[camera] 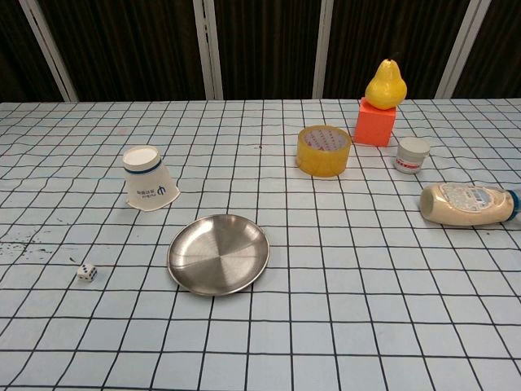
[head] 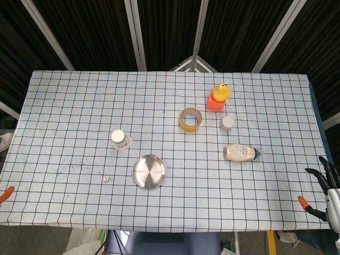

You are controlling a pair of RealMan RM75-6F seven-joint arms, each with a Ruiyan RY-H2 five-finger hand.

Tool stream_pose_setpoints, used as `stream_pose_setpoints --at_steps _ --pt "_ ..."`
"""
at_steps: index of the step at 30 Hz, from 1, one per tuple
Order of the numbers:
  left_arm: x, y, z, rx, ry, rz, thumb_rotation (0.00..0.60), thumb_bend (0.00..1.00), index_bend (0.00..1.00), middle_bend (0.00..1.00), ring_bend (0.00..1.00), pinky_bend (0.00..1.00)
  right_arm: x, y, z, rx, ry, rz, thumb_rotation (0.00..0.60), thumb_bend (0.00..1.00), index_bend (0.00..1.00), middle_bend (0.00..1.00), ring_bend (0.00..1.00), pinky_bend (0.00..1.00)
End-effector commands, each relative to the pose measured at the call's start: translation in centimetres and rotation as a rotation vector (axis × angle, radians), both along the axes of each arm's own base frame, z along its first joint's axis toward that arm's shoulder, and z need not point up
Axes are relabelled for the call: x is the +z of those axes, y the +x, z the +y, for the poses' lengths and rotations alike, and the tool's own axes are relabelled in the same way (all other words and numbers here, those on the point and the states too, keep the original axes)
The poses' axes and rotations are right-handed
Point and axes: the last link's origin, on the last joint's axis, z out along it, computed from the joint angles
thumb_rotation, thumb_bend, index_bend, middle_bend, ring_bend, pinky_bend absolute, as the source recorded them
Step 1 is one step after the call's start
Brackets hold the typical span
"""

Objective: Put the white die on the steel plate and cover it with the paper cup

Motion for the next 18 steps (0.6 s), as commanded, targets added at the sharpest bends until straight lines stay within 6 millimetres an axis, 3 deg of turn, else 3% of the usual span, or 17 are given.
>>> stream_pose_setpoints --at_steps 1,18 --pt "0.12 -0.11 -0.04 0.004 0.004 0.001 0.6 0.28 0.23 0.01 0.0 0.0 -0.07 0.31 -0.16 0.005 0.003 -0.001 0.6 0.23 0.26 0.05 0.09 0.0" --pt "-0.43 0.11 0.08 -0.003 -0.023 -0.008 0.6 0.28 0.25 0.03 0.0 0.0 -0.43 0.4 0.34 -0.019 0.027 -0.003 0.6 0.23 0.26 0.05 0.09 0.0"
